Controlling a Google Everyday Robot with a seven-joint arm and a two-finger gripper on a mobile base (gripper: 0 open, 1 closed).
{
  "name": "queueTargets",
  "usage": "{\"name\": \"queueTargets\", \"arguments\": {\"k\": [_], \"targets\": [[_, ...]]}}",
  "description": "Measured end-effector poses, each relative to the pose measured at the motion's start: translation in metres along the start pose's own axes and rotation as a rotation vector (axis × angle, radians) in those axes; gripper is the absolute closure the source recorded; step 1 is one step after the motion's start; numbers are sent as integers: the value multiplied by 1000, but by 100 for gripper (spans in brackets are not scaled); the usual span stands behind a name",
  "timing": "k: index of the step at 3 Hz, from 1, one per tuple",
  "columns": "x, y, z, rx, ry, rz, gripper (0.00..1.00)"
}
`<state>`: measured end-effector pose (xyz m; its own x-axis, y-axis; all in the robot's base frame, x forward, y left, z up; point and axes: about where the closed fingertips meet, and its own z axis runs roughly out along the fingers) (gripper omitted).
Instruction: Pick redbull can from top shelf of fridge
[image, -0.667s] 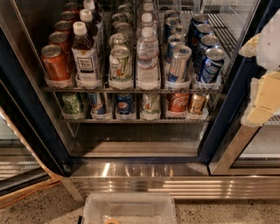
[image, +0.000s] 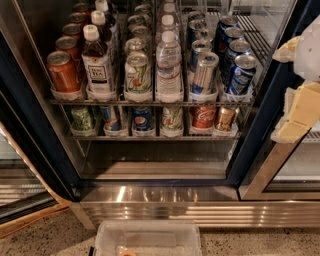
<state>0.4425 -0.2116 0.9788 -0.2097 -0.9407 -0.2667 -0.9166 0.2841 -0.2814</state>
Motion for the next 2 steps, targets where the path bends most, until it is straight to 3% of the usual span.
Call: {"name": "queueTargets", "arguments": {"k": [1, 2], "targets": [[-15, -1, -3, 71, -122, 2, 0], [-38, 5, -6, 99, -284, -16, 0]]}}
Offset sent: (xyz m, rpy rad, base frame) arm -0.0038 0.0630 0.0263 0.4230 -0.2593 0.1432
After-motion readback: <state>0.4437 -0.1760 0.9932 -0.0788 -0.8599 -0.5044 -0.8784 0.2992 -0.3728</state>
